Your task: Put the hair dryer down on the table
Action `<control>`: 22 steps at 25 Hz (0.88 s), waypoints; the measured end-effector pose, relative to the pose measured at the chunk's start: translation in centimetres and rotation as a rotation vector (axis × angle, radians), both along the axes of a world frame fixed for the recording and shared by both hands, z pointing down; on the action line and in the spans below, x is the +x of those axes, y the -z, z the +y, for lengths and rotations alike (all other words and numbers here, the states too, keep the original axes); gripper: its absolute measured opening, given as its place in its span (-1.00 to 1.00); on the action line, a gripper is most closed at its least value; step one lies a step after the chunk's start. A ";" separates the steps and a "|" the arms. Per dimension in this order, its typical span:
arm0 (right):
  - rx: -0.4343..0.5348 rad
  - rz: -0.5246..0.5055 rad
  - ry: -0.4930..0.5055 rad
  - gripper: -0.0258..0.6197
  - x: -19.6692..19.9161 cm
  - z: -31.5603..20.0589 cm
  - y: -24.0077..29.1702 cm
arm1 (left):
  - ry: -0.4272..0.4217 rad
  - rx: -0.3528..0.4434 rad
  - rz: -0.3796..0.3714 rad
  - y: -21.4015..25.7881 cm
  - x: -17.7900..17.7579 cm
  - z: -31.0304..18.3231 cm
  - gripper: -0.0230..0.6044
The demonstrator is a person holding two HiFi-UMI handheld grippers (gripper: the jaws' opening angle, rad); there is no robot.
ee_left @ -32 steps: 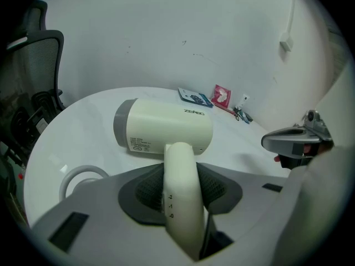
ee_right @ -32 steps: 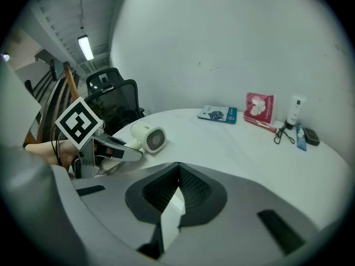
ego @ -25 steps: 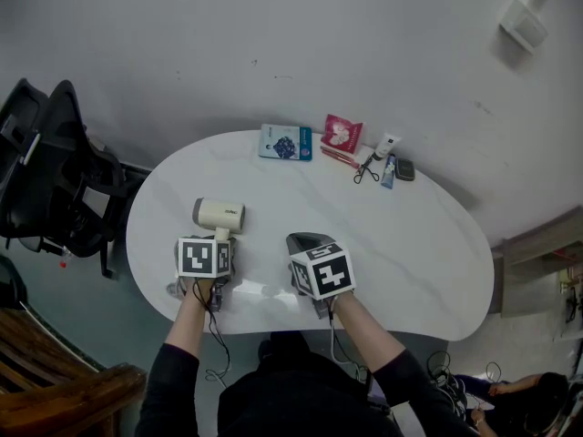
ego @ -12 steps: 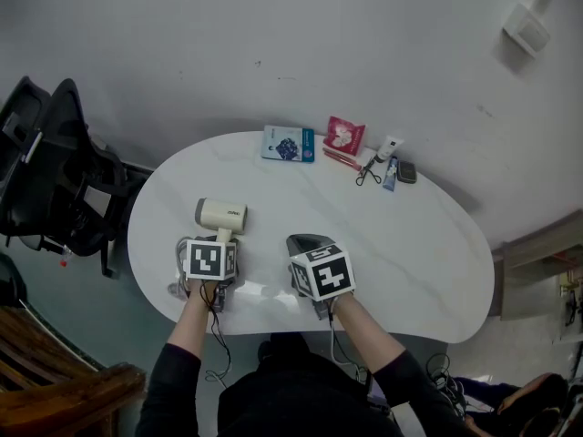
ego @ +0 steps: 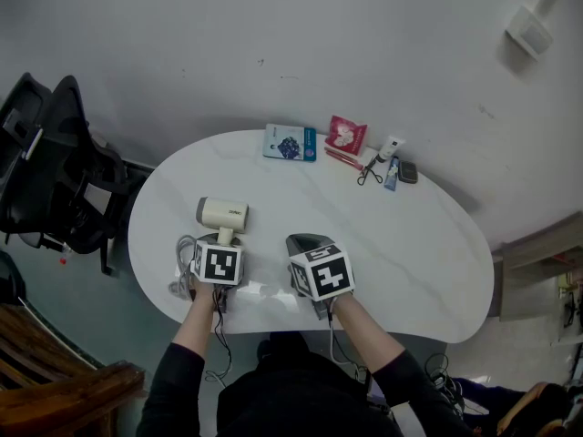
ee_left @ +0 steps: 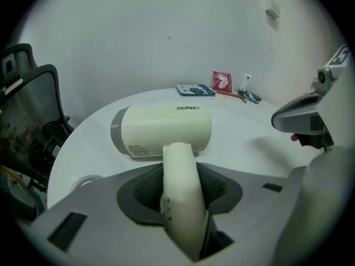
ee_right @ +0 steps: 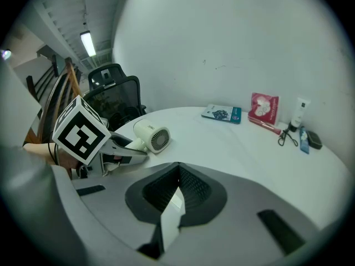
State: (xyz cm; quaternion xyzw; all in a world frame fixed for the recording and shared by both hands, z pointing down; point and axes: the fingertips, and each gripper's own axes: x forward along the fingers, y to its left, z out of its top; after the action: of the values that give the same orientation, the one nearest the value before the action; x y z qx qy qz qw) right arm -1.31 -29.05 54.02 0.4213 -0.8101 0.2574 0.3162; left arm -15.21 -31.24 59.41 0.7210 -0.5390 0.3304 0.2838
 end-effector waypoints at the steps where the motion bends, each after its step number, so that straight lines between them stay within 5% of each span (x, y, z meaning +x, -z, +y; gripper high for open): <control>1: 0.001 0.001 0.001 -0.92 0.0 0.0 0.0 | -0.003 0.010 -0.015 0.1 0.0 0.0 -0.41; 22: 0.000 0.016 0.006 -0.92 -0.3 1.0 -0.1 | -0.058 0.150 -0.210 1.8 0.3 0.3 -0.38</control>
State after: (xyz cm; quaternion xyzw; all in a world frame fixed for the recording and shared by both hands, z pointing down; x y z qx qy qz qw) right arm -1.61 -28.07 54.08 0.4210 -0.8088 0.2530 0.3234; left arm -14.90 -30.94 57.62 0.7168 -0.5680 0.3707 0.1614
